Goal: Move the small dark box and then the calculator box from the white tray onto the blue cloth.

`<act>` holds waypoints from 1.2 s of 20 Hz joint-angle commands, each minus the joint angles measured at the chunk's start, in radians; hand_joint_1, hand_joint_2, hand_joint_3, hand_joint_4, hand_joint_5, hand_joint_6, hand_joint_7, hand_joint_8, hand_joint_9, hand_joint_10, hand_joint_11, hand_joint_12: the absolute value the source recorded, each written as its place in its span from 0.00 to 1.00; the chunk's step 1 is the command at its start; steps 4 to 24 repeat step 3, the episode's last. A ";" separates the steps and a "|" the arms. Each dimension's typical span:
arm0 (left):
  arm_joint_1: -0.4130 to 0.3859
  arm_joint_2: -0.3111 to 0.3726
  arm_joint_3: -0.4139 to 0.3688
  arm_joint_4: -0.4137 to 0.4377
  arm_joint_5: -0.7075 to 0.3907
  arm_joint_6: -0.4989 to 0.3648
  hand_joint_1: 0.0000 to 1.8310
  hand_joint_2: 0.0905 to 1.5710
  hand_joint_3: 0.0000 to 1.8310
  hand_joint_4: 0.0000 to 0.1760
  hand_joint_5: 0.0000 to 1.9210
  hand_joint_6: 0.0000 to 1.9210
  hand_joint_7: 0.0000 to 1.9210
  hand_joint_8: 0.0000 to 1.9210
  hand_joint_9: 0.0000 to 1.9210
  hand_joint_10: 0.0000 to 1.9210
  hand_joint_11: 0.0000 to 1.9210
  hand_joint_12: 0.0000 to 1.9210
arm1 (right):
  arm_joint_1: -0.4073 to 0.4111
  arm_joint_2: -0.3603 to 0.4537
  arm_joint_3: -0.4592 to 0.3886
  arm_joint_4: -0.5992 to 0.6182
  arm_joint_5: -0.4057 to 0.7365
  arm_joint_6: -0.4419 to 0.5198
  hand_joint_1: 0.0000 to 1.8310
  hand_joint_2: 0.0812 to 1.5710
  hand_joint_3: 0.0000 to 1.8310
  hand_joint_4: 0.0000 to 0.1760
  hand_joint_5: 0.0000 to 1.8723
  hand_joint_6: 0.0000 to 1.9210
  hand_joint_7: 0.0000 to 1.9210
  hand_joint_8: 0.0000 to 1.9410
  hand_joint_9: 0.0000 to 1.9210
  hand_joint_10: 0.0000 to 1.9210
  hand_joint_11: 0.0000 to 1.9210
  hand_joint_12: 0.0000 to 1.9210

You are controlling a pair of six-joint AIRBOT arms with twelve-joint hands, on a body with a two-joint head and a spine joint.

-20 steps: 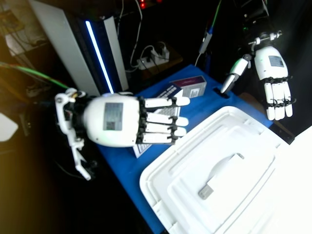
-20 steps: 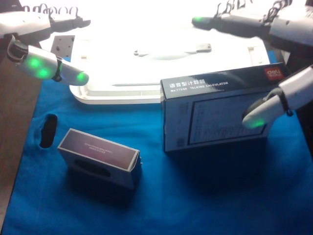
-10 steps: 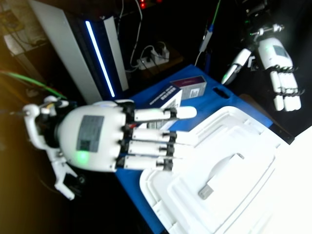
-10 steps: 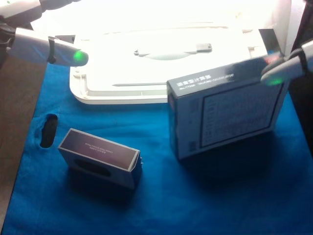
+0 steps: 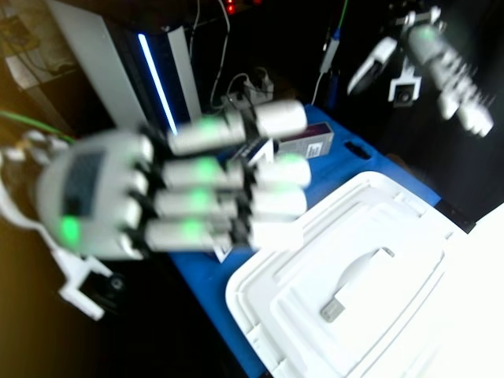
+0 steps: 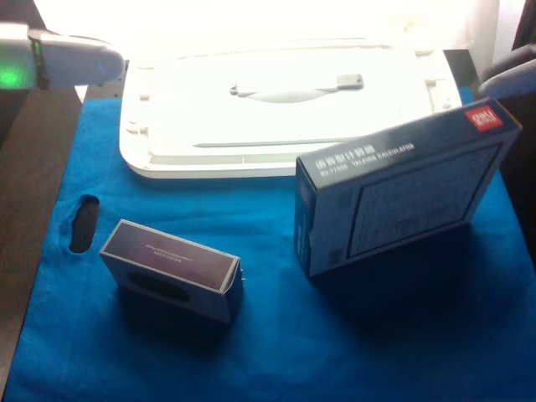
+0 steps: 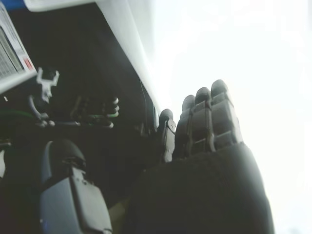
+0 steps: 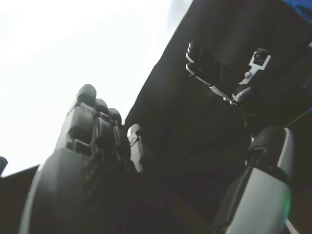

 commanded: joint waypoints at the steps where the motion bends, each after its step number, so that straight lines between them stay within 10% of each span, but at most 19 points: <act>1: -0.011 0.007 -0.015 -0.036 -0.179 0.026 0.29 0.49 0.00 0.85 0.00 0.00 0.05 0.00 0.04 0.00 0.01 0.01 | 0.013 0.005 -0.004 0.060 0.158 0.000 0.48 0.30 0.00 1.00 0.00 0.00 0.00 0.00 0.00 0.00 0.03 0.03; 2: -0.011 0.015 -0.033 -0.037 -0.211 0.037 0.19 0.63 0.01 0.48 0.00 0.00 0.01 0.00 0.00 0.00 0.00 0.00 | 0.013 0.009 -0.009 0.063 0.185 -0.001 0.49 0.32 0.00 1.00 0.00 0.00 0.00 0.00 0.00 0.00 0.00 0.08; 24: -0.011 0.016 -0.041 -0.036 -0.235 0.040 0.19 0.63 0.01 0.48 0.00 0.00 0.01 0.00 0.00 0.00 0.00 0.00 | 0.013 0.010 -0.012 0.067 0.207 -0.002 0.49 0.32 0.00 1.00 0.00 0.00 0.00 0.00 0.00 0.00 0.00 0.08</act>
